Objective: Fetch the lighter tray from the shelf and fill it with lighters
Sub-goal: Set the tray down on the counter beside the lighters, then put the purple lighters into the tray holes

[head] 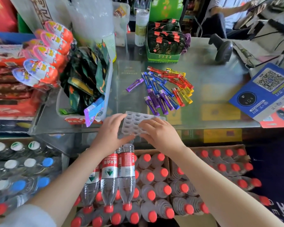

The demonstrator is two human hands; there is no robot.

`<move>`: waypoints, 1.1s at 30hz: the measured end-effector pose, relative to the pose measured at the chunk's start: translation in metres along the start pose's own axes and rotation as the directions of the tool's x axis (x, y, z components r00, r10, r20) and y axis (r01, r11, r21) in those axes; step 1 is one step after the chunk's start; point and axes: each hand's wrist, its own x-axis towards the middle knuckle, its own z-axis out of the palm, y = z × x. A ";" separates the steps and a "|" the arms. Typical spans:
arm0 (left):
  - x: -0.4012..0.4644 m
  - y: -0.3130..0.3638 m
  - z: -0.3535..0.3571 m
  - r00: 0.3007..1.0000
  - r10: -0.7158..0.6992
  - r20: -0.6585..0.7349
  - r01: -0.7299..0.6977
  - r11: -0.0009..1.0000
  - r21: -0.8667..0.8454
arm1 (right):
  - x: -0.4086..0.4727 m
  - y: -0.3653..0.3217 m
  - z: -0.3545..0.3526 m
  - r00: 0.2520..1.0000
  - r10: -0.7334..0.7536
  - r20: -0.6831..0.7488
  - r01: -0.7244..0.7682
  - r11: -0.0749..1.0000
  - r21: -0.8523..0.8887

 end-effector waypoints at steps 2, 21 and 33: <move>0.004 0.004 0.001 1.000 -0.010 -0.004 0.010 1.000 0.011 | 0.003 0.004 -0.005 0.999 0.018 0.035 -0.019 0.999 0.030; 0.021 0.010 -0.001 0.991 -0.059 0.120 0.046 0.993 0.104 | 0.075 0.032 -0.022 0.702 0.677 0.219 -0.675 0.731 -0.097; 0.039 0.029 0.018 0.990 -0.077 0.116 0.064 0.992 0.108 | 0.061 0.053 -0.039 0.788 0.588 0.184 -0.615 0.731 0.296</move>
